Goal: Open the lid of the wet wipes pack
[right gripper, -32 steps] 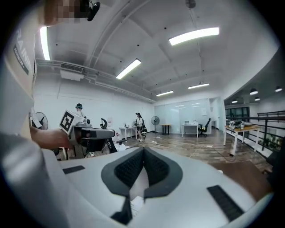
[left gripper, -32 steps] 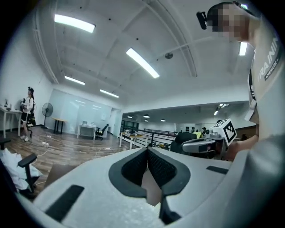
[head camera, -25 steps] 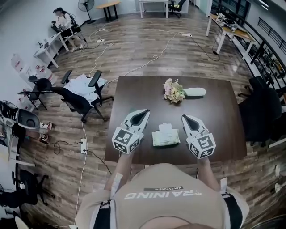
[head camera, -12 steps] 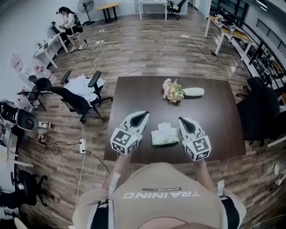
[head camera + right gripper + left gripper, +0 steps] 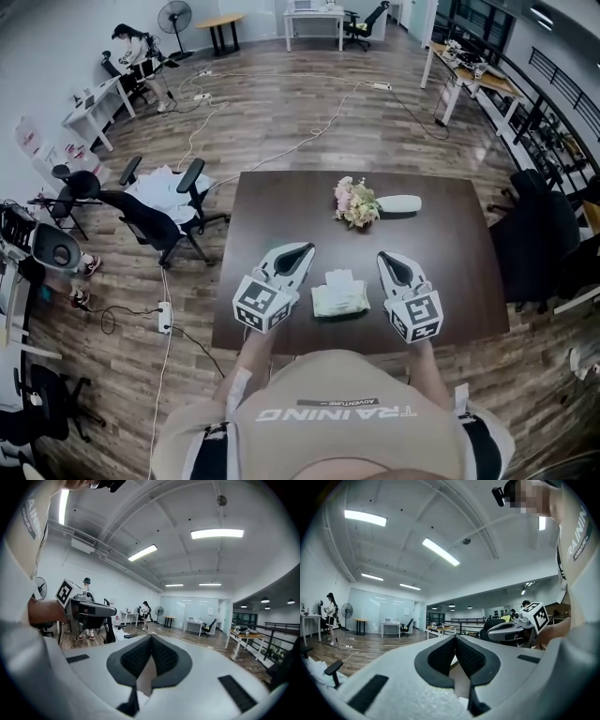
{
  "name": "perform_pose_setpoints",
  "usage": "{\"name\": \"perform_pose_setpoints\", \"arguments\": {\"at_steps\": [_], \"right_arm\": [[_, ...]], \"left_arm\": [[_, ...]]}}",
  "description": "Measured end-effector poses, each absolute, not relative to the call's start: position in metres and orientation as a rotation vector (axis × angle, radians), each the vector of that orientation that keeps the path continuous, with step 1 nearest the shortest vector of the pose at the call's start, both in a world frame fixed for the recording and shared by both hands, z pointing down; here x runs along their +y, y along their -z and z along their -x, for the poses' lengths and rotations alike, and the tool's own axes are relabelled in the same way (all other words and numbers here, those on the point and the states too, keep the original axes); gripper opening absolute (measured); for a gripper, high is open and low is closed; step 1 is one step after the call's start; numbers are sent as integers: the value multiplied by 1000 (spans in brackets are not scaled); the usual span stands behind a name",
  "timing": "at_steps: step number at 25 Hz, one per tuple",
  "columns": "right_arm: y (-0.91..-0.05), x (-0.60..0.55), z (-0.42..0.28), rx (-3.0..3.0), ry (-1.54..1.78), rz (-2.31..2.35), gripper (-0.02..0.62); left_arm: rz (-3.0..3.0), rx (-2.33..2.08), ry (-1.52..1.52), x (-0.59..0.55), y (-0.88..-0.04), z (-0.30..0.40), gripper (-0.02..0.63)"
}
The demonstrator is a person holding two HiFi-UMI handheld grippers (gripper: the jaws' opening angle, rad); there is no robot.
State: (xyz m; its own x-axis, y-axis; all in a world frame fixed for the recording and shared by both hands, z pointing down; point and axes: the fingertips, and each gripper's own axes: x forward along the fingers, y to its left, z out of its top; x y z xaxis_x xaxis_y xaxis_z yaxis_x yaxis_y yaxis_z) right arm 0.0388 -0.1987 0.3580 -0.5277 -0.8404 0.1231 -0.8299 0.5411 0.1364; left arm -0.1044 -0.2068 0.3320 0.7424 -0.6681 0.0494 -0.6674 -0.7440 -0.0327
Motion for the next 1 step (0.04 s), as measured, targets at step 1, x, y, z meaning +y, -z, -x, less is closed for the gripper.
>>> {"name": "perform_pose_setpoints", "arguments": {"at_steps": [1], "right_arm": [[-358,-201,-41,-2596,89,-1428,14]], "left_arm": [[2925,1114,92,-208,-333,104,9]]}}
